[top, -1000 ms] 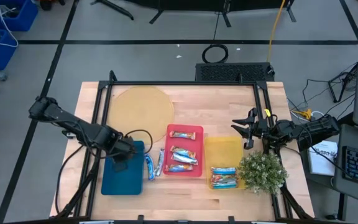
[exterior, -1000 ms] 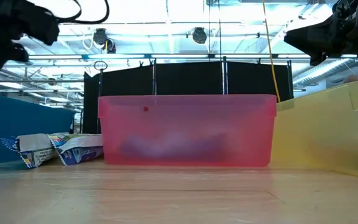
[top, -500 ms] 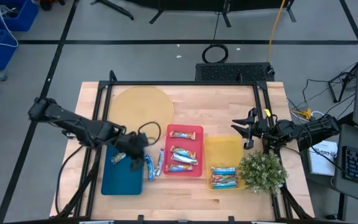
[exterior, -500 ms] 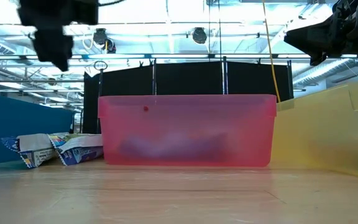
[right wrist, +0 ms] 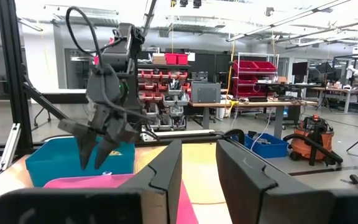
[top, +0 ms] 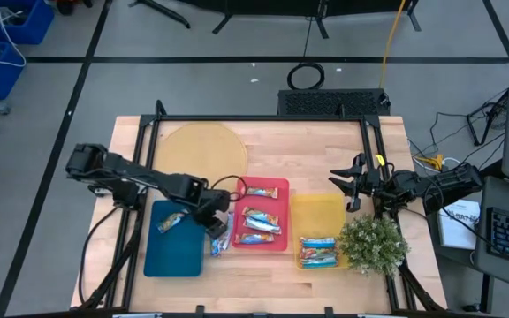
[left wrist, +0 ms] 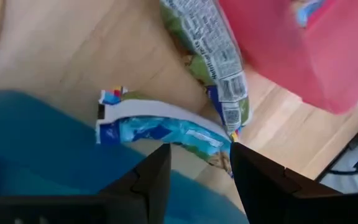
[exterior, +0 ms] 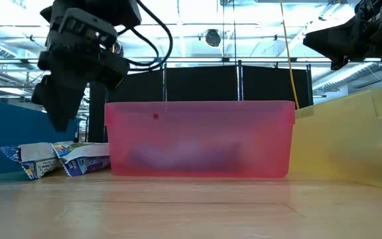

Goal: Pick and place Granola Bars by type
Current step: Put the blue granola bar into the blue bin

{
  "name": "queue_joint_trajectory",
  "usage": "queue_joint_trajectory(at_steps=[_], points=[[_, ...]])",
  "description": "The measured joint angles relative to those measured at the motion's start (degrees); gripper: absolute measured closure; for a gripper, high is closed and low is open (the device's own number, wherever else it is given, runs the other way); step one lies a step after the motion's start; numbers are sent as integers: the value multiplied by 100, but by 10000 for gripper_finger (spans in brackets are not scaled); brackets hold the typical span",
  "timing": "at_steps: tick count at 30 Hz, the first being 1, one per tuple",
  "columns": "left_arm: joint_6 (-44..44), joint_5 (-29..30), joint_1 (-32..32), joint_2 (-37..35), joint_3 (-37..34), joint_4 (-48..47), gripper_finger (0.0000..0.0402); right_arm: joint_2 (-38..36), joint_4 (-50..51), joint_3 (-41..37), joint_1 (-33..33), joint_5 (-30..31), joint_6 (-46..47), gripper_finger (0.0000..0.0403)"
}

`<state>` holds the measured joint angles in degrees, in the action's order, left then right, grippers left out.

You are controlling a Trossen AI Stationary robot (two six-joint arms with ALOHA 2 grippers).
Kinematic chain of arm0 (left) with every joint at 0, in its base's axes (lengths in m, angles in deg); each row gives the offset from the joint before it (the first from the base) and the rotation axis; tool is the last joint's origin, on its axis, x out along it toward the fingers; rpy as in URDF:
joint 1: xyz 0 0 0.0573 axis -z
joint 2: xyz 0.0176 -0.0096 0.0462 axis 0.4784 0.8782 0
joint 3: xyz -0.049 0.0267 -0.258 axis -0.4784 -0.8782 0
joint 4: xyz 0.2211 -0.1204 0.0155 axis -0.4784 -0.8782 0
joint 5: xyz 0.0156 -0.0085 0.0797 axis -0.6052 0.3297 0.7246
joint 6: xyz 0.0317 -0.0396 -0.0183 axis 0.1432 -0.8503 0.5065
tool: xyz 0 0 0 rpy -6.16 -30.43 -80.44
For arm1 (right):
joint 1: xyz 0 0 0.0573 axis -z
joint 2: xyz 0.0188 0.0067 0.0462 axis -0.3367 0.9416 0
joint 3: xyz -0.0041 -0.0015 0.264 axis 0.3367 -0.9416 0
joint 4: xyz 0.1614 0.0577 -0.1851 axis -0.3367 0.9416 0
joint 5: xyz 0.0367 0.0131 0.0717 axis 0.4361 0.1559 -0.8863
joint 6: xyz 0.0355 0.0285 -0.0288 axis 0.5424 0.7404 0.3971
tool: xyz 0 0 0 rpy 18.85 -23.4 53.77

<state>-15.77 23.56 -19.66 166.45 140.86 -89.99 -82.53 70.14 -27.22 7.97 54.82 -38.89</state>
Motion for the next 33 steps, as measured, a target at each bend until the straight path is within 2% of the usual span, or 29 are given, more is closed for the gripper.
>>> queue_joint_trajectory(at_steps=[5, 9, 15, 23, 27, 33], points=[[-282, 13, -47, 199, 28, 21, 229, -1, -10, 0, -2, 1, 0, 312], [-569, 294, -69, 233, 0, -184, 229, -2, -13, -1, -2, 0, 0, 312], [-869, 349, -61, 224, 0, -204, 229, -2, -9, -1, -2, 0, 0, 312], [-1071, 727, -54, 231, 0, -384, 229, -2, -12, 0, 0, 0, 0, 312], [-1120, 679, -51, 384, 1, -419, 229, -2, -11, 0, -2, 0, 0, 312], [-944, 137, -45, 692, 28, -298, 229, 0, -11, -2, 0, 0, 0, 312]])
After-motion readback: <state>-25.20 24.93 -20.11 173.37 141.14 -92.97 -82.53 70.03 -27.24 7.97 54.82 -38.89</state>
